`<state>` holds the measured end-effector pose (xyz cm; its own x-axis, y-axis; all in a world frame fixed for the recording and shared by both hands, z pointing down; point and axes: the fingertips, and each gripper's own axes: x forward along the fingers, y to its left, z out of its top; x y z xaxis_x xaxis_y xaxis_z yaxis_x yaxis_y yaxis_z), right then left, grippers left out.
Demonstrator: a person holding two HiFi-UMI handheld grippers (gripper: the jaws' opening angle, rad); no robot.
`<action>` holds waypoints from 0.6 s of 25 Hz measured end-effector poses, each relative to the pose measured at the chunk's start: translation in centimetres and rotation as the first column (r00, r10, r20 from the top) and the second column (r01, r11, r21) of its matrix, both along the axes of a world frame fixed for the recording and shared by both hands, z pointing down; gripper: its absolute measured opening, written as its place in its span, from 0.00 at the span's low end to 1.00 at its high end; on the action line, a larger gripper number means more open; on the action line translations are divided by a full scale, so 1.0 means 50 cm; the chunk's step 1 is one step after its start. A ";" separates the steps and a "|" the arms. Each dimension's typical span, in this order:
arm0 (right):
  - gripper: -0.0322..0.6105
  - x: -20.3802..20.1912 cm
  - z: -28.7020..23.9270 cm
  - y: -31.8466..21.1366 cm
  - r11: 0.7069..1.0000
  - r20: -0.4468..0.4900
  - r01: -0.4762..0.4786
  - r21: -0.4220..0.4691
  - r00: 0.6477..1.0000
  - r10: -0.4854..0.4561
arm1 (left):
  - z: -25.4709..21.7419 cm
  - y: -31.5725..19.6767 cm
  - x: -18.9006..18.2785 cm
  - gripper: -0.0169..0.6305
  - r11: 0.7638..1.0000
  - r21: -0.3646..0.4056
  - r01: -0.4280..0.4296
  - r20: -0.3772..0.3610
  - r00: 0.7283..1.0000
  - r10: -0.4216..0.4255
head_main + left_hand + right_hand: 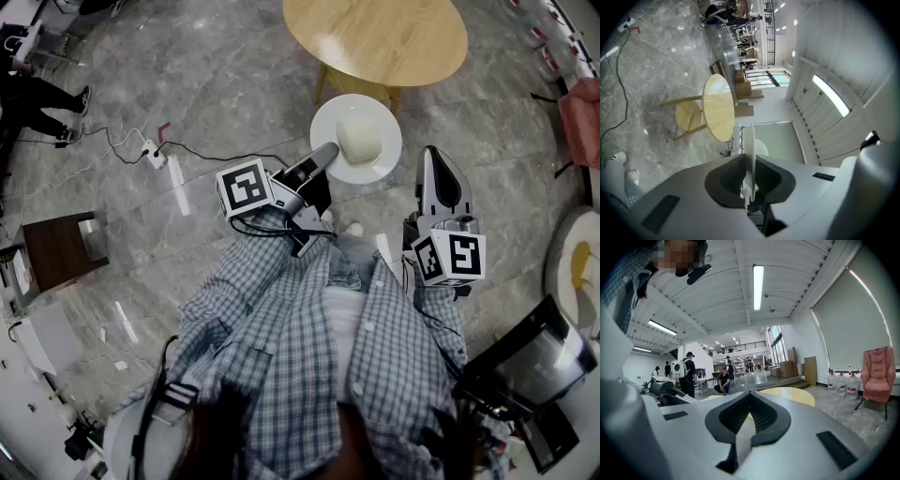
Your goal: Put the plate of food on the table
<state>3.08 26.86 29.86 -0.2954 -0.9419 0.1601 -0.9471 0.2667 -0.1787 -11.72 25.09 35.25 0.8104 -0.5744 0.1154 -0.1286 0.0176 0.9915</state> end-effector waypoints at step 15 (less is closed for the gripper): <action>0.06 0.006 0.009 0.007 0.999 -0.069 -0.040 0.016 0.997 0.041 | 0.006 0.004 0.002 0.07 1.000 0.007 -0.011 0.007 1.000 0.011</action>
<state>3.40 27.22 30.31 -0.2452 -0.9553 0.1650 -0.9672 0.2295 -0.1085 -11.61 25.28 35.54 0.8161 -0.5660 0.1166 -0.1353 0.0091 0.9908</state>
